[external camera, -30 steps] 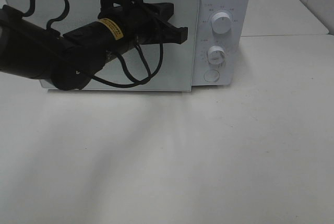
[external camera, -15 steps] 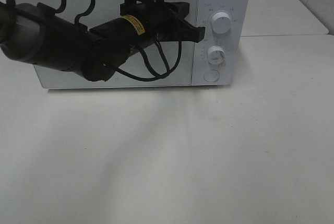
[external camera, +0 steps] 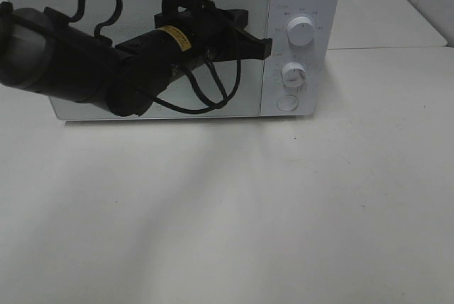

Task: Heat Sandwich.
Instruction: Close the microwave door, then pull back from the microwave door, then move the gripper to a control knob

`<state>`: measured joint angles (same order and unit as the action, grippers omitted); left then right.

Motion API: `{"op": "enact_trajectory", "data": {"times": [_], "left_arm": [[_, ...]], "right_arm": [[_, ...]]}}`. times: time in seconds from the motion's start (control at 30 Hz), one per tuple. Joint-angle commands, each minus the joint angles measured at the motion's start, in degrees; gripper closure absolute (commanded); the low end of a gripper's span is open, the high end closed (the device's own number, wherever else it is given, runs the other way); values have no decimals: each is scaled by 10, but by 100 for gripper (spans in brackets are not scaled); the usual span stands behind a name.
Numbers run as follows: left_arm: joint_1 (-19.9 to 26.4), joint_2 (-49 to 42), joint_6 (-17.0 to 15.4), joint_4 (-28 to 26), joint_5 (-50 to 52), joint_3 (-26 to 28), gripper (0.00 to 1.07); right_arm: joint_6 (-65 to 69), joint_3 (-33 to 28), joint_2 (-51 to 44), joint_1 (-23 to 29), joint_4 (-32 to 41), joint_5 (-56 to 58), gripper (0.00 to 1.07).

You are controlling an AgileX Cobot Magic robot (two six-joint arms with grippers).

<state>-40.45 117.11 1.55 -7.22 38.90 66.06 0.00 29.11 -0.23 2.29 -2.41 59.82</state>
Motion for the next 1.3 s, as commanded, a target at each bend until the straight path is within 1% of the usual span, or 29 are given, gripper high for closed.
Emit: {"op": "enact_trajectory", "data": {"times": [0.03, 0.13, 0.2, 0.23, 0.27, 0.3, 0.33, 0.37, 0.4, 0.47, 0.6, 0.63, 0.7, 0.73, 0.77, 0.8, 0.87, 0.9, 0.93, 1.0, 1.03, 1.07, 1.13, 1.17, 1.2, 1.23, 1.3], "left_arm": [[-10, -28, 13, -21, -2, -36, 107], [-17, -41, 13, -25, -7, -54, 105], [-26, -66, 9, -26, -38, -80, 80], [-26, -66, 9, -26, -38, -80, 80], [-29, -73, 9, -26, -48, -87, 68], [-37, -88, 9, -33, -71, -101, 50], [-38, -94, 9, -36, -83, -108, 15], [-38, -100, 9, -35, -93, -114, 4], [-38, -100, 9, -35, -93, -114, 4], [-38, -118, 7, -34, -116, -135, 7], [-38, -138, 10, -33, -148, -156, 8], [-38, -151, 21, -21, -185, -165, 8], [-37, -168, 33, -14, -248, -163, 8], [-37, -168, 33, -14, -248, -163, 8], [-35, -175, 37, -14, -274, -162, 8], [-33, -190, 40, -14, -337, -159, 8], [-23, -204, 39, -14, -384, -158, 8], [-23, -204, 39, -14, -384, -158, 8], [-16, -217, 39, -14, -437, -158, 8], [-4, -229, 38, -14, -485, -158, 8], [-4, -229, 38, -14, -485, -158, 8], [11, -241, 33, -14, -539, -157, 8], [28, -256, 26, -14, -595, -157, 8], [36, -262, 23, -14, -622, -157, 8], [36, -262, 23, -14, -622, -157, 8], [53, -276, 22, -14, -670, -157, 8], [69, -292, 22, -14, -709, -157, 8]], "right_arm": [[6, -1, -15, -4, 1, -5, 31], [6, -1, -15, -4, 1, -5, 31], [6, -1, -15, -4, 1, -5, 31], [6, -1, -15, -4, 1, -5, 31], [6, -1, -15, -4, 1, -5, 31], [6, -1, -15, -4, 1, -5, 31], [6, -1, -15, -4, 1, -5, 31], [6, -1, -15, -4, 1, -5, 31], [6, -1, -15, -4, 1, -5, 31], [6, -1, -15, -4, 1, -5, 31], [6, -1, -15, -4, 1, -5, 31], [6, -1, -15, -4, 1, -5, 31], [6, -1, -15, -4, 1, -5, 31], [6, -1, -15, -4, 1, -5, 31], [6, -1, -15, -4, 1, -5, 31], [6, -1, -15, -4, 1, -5, 31], [6, -1, -15, -4, 1, -5, 31], [6, -1, -15, -4, 1, -5, 31], [6, -1, -15, -4, 1, -5, 31], [6, -1, -15, -4, 1, -5, 31], [6, -1, -15, -4, 1, -5, 31], [6, -1, -15, -4, 1, -5, 31], [6, -1, -15, -4, 1, -5, 31], [6, -1, -15, -4, 1, -5, 31], [6, -1, -15, -4, 1, -5, 31], [6, -1, -15, -4, 1, -5, 31], [6, -1, -15, -4, 1, -5, 31]]}}
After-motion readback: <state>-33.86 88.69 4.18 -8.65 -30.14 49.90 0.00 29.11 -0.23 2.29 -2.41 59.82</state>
